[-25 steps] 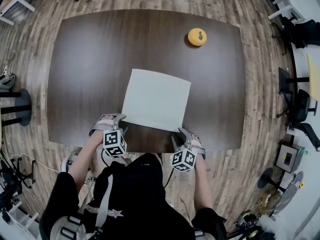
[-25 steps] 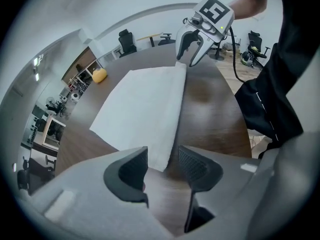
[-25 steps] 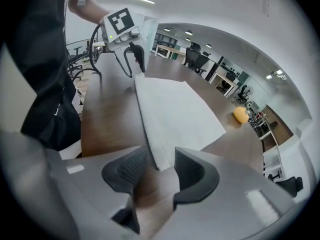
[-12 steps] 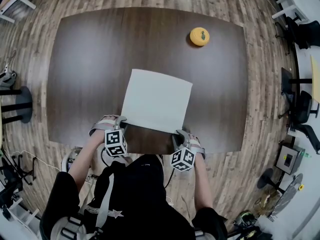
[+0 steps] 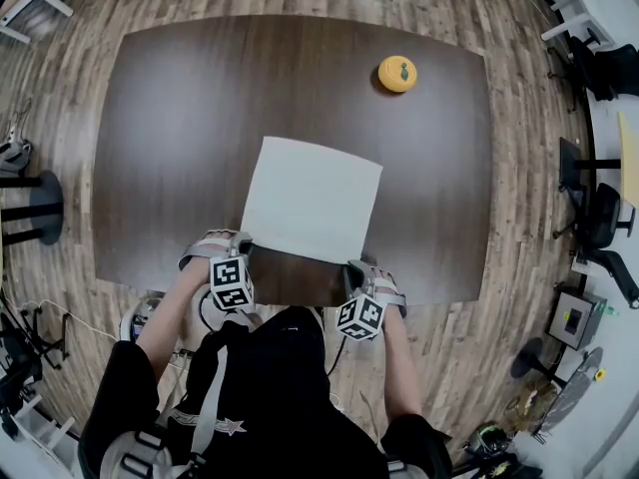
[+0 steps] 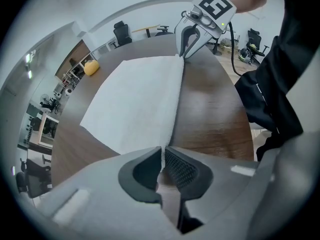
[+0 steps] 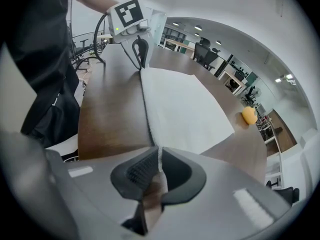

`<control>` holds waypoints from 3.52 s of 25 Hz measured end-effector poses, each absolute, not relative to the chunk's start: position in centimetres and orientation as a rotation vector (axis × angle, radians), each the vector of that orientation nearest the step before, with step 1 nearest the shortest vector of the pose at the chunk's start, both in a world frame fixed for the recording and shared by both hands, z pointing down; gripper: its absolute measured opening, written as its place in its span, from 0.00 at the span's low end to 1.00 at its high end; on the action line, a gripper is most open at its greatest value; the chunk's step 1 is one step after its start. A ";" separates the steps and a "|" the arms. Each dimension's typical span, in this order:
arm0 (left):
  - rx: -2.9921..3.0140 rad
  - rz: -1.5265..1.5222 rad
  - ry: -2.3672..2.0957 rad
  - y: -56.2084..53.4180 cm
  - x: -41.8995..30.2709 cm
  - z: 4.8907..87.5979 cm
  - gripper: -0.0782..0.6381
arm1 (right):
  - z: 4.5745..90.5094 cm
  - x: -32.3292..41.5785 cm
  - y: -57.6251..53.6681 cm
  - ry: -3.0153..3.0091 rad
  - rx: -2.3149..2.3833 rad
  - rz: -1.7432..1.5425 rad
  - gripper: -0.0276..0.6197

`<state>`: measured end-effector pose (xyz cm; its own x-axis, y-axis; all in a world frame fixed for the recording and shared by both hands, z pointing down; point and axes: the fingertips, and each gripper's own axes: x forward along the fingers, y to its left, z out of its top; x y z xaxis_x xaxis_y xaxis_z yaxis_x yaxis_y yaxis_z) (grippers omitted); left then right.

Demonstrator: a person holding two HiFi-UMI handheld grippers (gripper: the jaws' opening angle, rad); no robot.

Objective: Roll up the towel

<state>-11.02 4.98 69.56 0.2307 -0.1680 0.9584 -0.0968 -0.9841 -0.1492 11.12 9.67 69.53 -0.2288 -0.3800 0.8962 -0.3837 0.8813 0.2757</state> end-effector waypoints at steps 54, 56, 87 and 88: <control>-2.406 -1.989 0.078 5.6 -11.2 69.1 0.15 | 68.8 10.9 11.9 -1.870 0.541 0.297 0.09; -2.399 -1.993 0.084 5.6 -11.4 69.2 0.15 | 68.9 10.8 11.9 -1.871 0.543 0.295 0.09; -2.426 -1.927 0.173 9.5 -11.4 67.9 0.38 | 67.6 9.6 14.9 -1.859 0.652 0.173 0.27; -2.422 -1.925 0.170 9.3 -11.4 68.1 0.38 | 67.8 9.6 14.8 -1.857 0.651 0.176 0.27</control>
